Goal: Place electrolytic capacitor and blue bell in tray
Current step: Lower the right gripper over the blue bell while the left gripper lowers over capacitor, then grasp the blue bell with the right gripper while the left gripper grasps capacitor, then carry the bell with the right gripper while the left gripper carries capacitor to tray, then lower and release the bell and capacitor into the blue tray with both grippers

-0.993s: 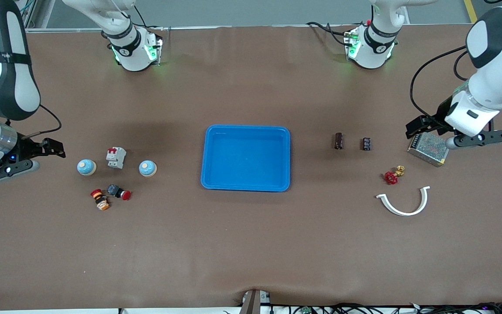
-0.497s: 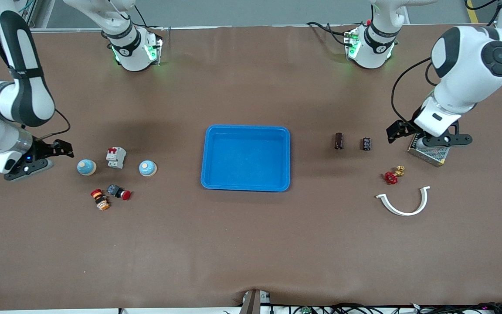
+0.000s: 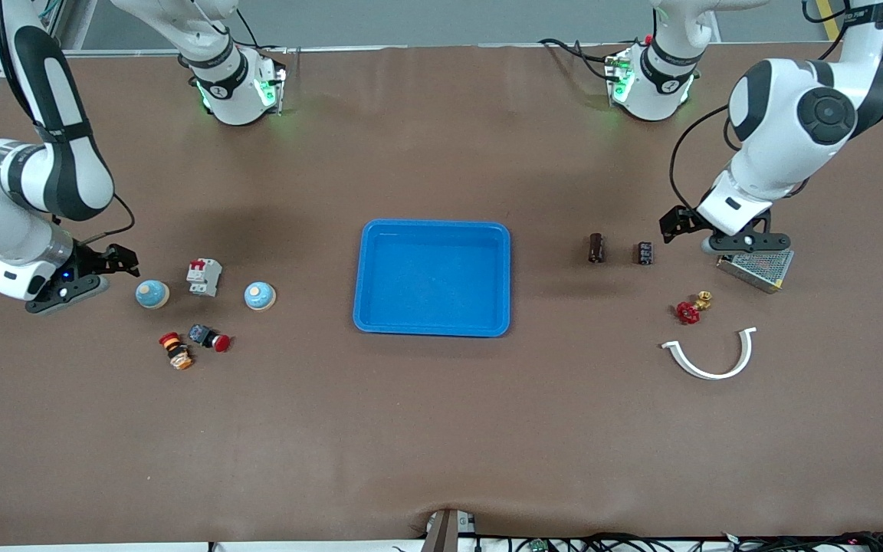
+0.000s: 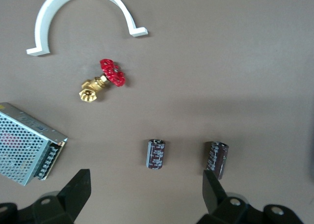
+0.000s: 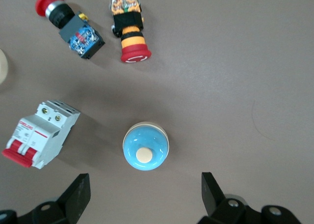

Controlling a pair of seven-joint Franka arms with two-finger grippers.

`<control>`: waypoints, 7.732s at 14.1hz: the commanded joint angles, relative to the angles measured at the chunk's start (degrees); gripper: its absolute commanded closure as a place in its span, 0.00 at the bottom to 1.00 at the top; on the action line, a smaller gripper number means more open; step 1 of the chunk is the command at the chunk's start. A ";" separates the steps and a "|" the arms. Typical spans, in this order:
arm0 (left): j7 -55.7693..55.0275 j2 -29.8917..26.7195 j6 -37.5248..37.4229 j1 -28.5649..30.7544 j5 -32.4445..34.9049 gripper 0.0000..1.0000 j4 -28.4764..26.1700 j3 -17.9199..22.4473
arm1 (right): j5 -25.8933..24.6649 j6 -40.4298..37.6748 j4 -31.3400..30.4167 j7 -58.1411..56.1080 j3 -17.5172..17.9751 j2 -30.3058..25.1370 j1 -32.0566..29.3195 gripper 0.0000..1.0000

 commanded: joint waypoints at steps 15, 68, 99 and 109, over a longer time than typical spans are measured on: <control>0.27 16.33 29.15 0.04 4.04 0.00 -10.16 -0.50 | -1.99 9.43 -1.63 -1.72 0.54 8.46 -0.77 0.00; -78.09 14.13 7.46 0.57 11.42 1.00 4.24 -13.23 | 2.48 -7.21 11.18 -0.76 2.12 12.60 -1.04 0.65; -146.77 38.04 11.06 -21.14 26.10 1.00 26.66 -15.17 | 8.82 -0.06 13.40 84.93 2.03 11.18 53.45 0.67; -147.21 40.68 11.24 -24.13 26.89 1.00 27.89 -13.68 | 8.11 1.96 11.47 84.76 1.86 12.68 54.42 0.67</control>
